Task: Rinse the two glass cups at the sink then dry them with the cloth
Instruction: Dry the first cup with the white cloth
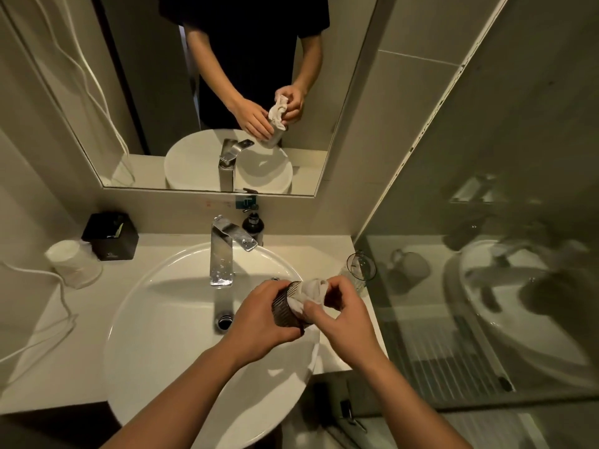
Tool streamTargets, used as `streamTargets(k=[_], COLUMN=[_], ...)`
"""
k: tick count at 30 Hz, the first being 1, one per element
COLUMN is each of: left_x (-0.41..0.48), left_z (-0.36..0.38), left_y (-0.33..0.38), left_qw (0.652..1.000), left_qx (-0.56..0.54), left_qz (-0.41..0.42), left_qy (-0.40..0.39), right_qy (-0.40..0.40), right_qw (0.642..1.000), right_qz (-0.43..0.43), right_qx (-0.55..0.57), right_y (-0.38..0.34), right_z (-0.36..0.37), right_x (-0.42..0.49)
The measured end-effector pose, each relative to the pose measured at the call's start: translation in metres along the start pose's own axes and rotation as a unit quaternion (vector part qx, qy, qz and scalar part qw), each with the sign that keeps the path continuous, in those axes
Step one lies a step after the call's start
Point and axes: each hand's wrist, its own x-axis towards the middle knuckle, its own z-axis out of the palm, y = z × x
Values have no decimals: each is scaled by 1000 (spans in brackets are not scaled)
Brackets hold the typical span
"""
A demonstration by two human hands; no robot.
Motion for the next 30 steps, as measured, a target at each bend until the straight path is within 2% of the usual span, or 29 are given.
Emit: streamTargets(k=[3, 7, 12, 15, 17, 21, 25, 30], left_x=[0, 0, -4, -8, -9, -9, -6, -6], left_z=[-6, -16, -26, -33, -37, -47, -55, -58], left_y=[-4, -4, -5, -6, -7, -10, -14, -17], left_qw=[1000, 999, 997, 996, 995, 988, 981, 982], left_qx=[14, 20, 18, 7, -19, -63, -75, -63], left_qz=[7, 18, 25, 20, 11, 2, 3, 10], left_qy=[-6, -30, -72, -83, -93, -143, -181, -178], right_qy=[-37, -83, -165, -209, -211, -167, -128, -133], right_qw=[999, 988, 972, 968, 969, 984, 970, 962], right_qz=[6, -42, -10, 17, 21, 62, 124, 126], right_qx=[-2, -120, -167, -139, -124, 12, 164, 203], right_y=[-9, -7, -7, -12, -14, -11, -4, 0], right_z=[-10, -16, -16, -16, -12, 2, 14, 17], right_x=[4, 9, 5, 3, 1, -4, -15, -23])
